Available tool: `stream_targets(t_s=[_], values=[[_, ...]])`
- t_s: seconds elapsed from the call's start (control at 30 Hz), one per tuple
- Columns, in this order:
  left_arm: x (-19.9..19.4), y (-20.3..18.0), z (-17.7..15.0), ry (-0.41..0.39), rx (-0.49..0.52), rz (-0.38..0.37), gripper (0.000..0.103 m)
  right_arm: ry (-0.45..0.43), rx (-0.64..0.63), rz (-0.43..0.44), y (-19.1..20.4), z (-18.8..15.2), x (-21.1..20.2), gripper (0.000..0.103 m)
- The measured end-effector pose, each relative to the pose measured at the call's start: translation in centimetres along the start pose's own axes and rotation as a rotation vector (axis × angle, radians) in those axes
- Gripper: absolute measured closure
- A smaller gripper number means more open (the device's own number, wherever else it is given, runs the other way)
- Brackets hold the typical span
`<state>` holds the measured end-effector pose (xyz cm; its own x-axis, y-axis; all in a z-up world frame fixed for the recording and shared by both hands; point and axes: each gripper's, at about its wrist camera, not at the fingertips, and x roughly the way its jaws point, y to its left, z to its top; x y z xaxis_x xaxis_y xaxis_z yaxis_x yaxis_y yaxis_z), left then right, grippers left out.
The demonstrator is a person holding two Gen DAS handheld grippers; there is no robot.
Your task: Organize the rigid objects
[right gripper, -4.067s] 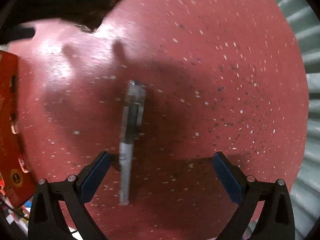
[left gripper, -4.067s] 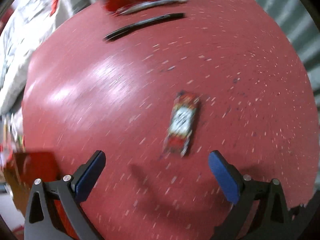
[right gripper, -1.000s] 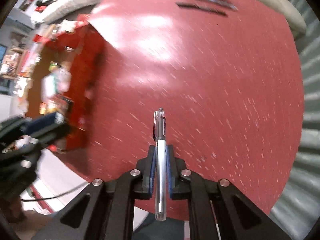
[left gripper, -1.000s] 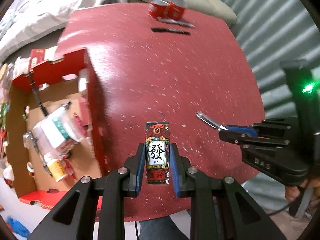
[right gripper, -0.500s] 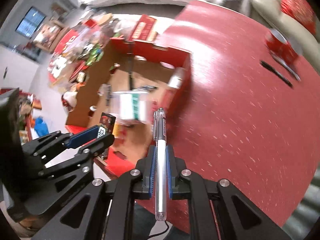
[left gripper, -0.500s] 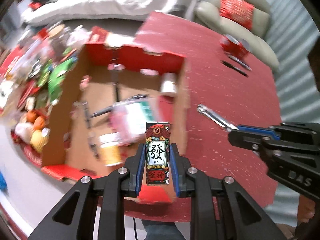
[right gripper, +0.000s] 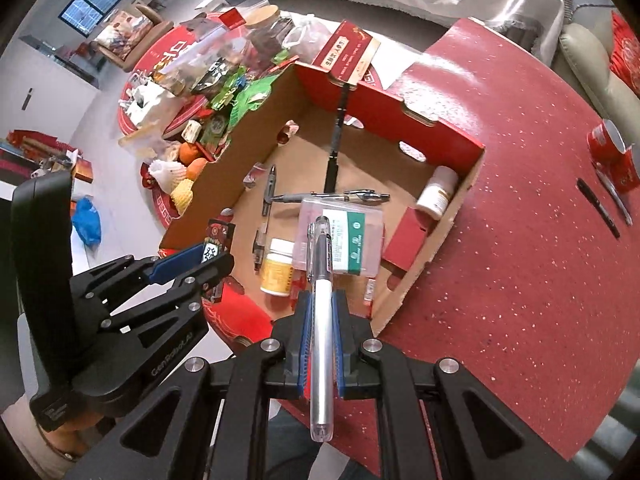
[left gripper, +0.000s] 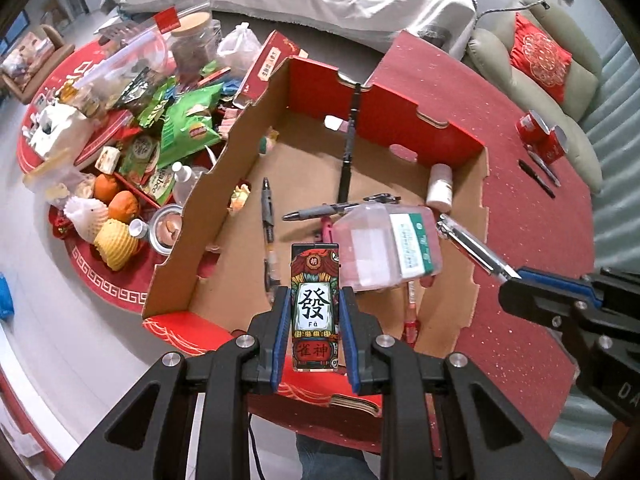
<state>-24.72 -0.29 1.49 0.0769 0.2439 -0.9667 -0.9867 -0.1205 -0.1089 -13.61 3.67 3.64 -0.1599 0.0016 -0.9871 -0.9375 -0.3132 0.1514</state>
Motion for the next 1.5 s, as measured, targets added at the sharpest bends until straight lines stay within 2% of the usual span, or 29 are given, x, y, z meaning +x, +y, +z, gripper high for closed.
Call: stream_targets(t_s=[1.5], values=[[2.2,0.2,2.5,0.017,0.056,0.001,0.077,0.011,0.033,-0.069,-0.9,2.4,0.2,0.092]])
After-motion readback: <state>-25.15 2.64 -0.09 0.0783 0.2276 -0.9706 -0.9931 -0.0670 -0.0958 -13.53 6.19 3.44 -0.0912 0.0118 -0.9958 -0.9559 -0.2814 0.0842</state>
